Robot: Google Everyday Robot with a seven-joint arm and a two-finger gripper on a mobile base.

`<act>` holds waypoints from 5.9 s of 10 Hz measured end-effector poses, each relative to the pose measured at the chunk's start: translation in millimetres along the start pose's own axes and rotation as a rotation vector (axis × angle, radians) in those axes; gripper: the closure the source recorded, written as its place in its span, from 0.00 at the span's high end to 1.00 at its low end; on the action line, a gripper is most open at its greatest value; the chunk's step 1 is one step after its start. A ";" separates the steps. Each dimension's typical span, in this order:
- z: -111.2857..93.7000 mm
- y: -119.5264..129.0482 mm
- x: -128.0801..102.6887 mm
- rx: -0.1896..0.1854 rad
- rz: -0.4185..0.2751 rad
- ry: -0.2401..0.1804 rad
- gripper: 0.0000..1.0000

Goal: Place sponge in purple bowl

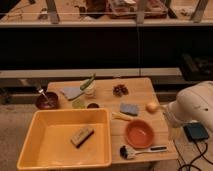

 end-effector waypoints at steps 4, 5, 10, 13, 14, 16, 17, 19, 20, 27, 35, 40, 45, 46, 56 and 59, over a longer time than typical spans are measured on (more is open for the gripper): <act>0.0 0.0 0.0 0.000 0.000 0.000 0.80; 0.0 0.0 0.0 0.000 0.000 0.000 0.80; 0.0 0.0 0.0 0.000 0.000 0.000 0.80; -0.2 -0.7 0.4 0.001 0.001 -0.001 0.80; 0.1 -1.2 0.8 0.002 0.001 -0.001 0.80; -2.5 -17.3 4.3 0.024 -0.007 0.007 0.80; -2.0 -38.7 4.8 0.041 -0.019 0.014 0.80; 2.9 -81.8 2.4 0.061 -0.049 0.026 0.80; 7.4 -106.0 -4.2 0.072 -0.068 0.027 0.80; 24.3 -149.3 -14.0 0.108 -0.085 0.028 0.80; 117.1 -177.8 -95.6 0.091 -0.149 -0.164 0.80; 174.1 -186.8 -104.3 0.041 -0.166 -0.221 0.80; 199.4 -182.3 -108.1 0.011 -0.204 -0.208 0.80; 201.8 -181.9 -107.3 0.012 -0.209 -0.204 0.80; 221.8 -176.6 -92.3 -0.009 -0.190 -0.196 0.42; 188.1 -189.0 -87.0 0.024 -0.185 -0.168 0.18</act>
